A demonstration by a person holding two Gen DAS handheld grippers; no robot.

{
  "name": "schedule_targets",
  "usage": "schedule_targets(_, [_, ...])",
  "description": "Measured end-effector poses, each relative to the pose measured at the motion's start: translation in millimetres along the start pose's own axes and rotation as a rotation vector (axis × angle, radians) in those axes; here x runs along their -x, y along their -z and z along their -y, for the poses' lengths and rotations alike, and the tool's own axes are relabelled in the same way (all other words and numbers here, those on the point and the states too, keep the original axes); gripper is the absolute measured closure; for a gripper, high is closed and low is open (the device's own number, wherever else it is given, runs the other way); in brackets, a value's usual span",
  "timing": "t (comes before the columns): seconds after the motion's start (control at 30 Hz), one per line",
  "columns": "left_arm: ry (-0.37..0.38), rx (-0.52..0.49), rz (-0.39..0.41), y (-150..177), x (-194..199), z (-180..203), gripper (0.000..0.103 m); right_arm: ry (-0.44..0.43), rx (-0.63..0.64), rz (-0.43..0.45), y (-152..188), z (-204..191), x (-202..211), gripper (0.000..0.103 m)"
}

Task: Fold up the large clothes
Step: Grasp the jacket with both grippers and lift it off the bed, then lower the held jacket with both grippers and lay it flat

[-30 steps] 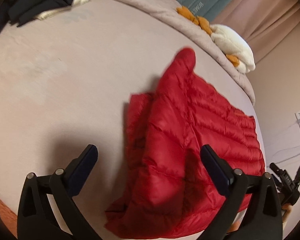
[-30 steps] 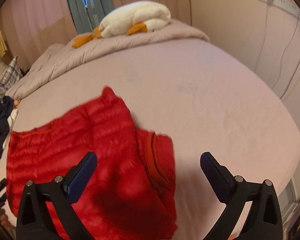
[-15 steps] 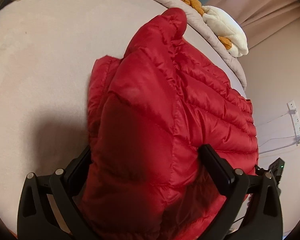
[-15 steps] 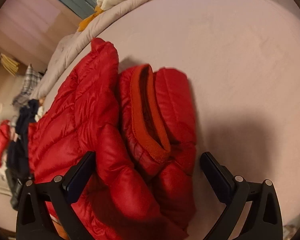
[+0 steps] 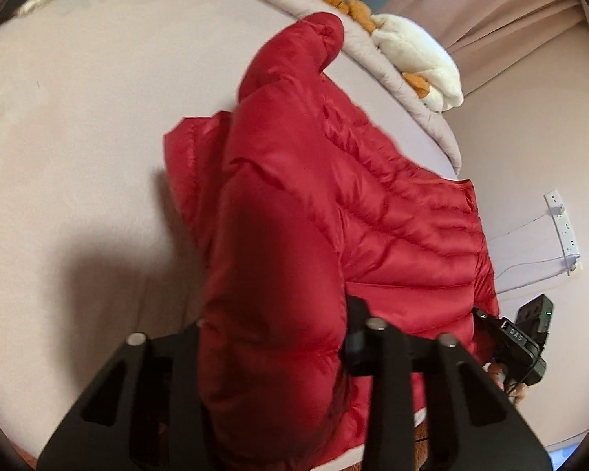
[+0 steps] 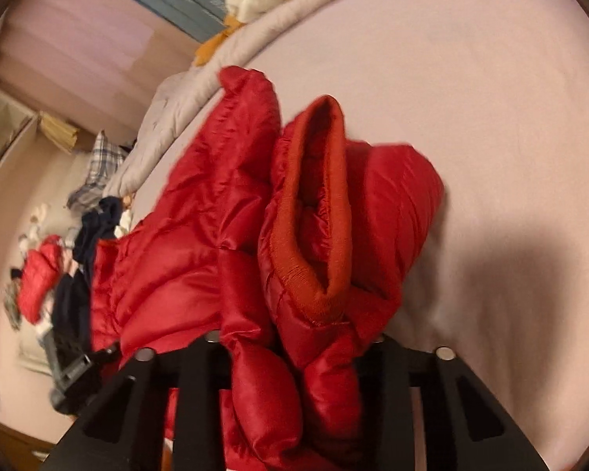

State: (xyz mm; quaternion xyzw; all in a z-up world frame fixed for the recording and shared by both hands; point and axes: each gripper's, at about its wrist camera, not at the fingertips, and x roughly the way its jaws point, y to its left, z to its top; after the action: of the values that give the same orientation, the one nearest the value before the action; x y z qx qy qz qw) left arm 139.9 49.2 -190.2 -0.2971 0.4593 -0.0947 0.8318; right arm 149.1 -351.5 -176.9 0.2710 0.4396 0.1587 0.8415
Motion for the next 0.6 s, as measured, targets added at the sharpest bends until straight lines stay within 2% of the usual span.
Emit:
schedule_targets(0.07, [-0.016,-0.036,0.037,-1,16,11,0.074,0.011,0.049,0.044,-1,-21,12,0.075])
schedule_targets(0.23, [-0.022,-0.086,0.110,-2,51,28,0.075,-0.056,0.158,0.124,-3,-70,44,0.075])
schedule_targets(0.33, [-0.019,-0.109,0.157,0,74,33,0.075,-0.039,0.253,0.164,-3,-105,55,0.075])
schedule_targets(0.6, [-0.033,-0.137,0.280,4,108,33,0.075,-0.099,0.323,0.203,-7,-134,61,0.075])
